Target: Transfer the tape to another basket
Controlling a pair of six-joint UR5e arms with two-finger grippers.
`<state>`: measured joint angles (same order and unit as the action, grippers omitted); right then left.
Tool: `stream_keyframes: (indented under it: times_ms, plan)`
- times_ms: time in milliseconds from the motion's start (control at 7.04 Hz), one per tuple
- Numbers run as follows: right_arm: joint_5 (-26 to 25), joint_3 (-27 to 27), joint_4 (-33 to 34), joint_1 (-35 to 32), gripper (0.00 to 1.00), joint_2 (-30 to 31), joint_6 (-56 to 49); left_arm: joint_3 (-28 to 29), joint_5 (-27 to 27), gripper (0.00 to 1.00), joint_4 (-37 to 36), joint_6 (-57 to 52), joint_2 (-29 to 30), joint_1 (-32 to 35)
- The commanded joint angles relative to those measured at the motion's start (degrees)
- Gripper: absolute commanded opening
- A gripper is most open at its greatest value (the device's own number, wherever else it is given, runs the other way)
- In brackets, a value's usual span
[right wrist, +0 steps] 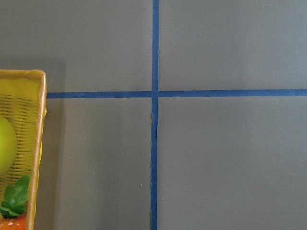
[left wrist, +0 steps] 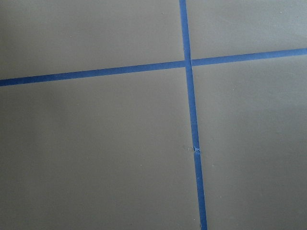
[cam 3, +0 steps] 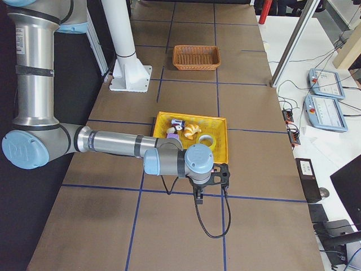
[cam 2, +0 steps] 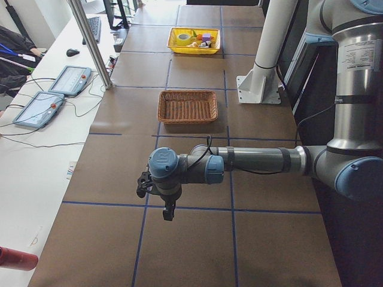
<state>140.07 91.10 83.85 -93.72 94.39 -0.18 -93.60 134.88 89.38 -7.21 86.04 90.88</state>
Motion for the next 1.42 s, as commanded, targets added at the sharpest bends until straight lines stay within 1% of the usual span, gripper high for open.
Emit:
stream_keyframes:
  times_ms: [0,568,852,994,1136,1278]
  plan:
    - [0.02,-0.04,0.00,-0.06,1.00,0.00,-0.09,0.00,0.03,1.00,0.00,0.00,0.00,0.00]
    - [-0.15,0.22,0.00,-0.06,1.00,0.00,0.00,-0.09,0.03,1.00,0.00,0.00,-0.08,0.00]
    - [-0.24,1.63,0.09,0.29,1.00,-0.88,-0.69,-0.26,0.03,1.00,0.00,0.00,-0.26,0.00]
    - [-0.33,2.24,0.17,2.04,1.00,-2.01,-0.35,-0.26,0.03,1.00,0.00,0.00,-0.52,0.00]
    - [-0.68,2.85,0.61,4.75,1.00,-4.63,0.35,-0.35,0.03,1.00,0.00,0.00,-0.52,0.00]
    - [-0.68,3.90,0.61,5.91,1.00,-7.18,0.53,-0.35,0.03,1.00,0.00,0.00,-0.52,0.00]
